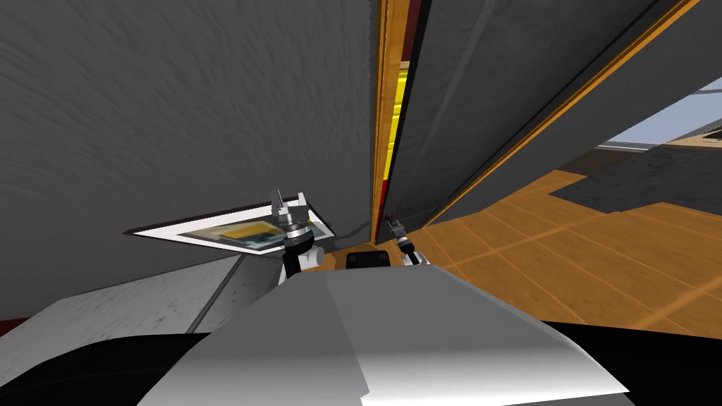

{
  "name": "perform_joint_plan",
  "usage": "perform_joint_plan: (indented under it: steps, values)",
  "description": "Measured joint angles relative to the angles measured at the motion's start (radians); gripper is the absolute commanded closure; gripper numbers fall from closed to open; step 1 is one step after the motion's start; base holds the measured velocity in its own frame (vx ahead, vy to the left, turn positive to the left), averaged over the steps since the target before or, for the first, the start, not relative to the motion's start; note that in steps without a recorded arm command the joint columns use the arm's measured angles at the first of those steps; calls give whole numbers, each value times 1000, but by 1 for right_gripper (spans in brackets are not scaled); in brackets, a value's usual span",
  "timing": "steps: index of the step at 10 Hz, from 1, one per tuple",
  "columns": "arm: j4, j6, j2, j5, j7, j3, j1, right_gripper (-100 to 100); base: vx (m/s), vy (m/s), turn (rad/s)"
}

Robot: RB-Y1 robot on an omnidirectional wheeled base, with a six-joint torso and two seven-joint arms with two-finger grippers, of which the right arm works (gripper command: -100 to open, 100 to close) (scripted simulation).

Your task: Pull the door open

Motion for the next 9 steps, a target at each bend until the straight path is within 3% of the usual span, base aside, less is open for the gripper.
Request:
perform_joint_plan:
  steps: [4,7,9]
  values:
    - [-14,9,-14,-22,-33,-2,-4,100,-167,-1,82]
    - [11,-2,-35,-52,-65,-8,-18,100,-132,-14,61]
    - [-16,11,-38,-58,-87,-2,-5,100,-66,-3,33]
